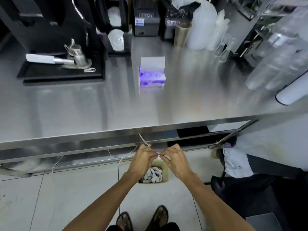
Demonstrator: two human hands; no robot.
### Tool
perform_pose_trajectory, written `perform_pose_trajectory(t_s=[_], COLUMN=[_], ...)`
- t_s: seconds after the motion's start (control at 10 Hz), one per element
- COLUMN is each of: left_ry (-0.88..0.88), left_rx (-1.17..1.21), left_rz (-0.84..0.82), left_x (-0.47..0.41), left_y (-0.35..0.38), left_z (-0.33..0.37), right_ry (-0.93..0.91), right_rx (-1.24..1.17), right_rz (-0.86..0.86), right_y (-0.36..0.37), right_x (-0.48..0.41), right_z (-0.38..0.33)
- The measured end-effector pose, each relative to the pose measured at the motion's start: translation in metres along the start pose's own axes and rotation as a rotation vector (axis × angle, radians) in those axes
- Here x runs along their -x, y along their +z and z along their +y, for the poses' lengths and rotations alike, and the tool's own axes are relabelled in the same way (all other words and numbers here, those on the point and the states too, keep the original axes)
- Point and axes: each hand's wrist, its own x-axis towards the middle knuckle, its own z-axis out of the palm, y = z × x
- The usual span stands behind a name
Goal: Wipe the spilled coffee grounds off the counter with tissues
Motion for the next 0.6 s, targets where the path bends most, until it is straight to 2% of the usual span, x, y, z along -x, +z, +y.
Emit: perform_pose_trajectory(t_s=[0.3,0.4,0.5,0.6], left_ry=[-0.012,-0.004,0.003,0.023], left_rx=[-0.045,-0.133,-0.163,-0.255], left_rz=[-0.083,-0.139,-0.193,-0.175], left_x=[0.010,0.004,-0.006,-0.006], left_y=[0.174,0.227,0.268,0.270], left_z=[-0.157,-0.210,-0.253,-0.257], right_ry=[0.110,0.105,0.131,0.200], right_rx=[-0.058,-0.089,-0.049,-0.031], right_rz=[-0.065,-0.089,-0.116,-0.095], right_y=[0.224,0.289,0.333,0.341], right_x=[0.036,0.039,0.041,0.044], right_z=[0.095,0.125,0.153,0.154])
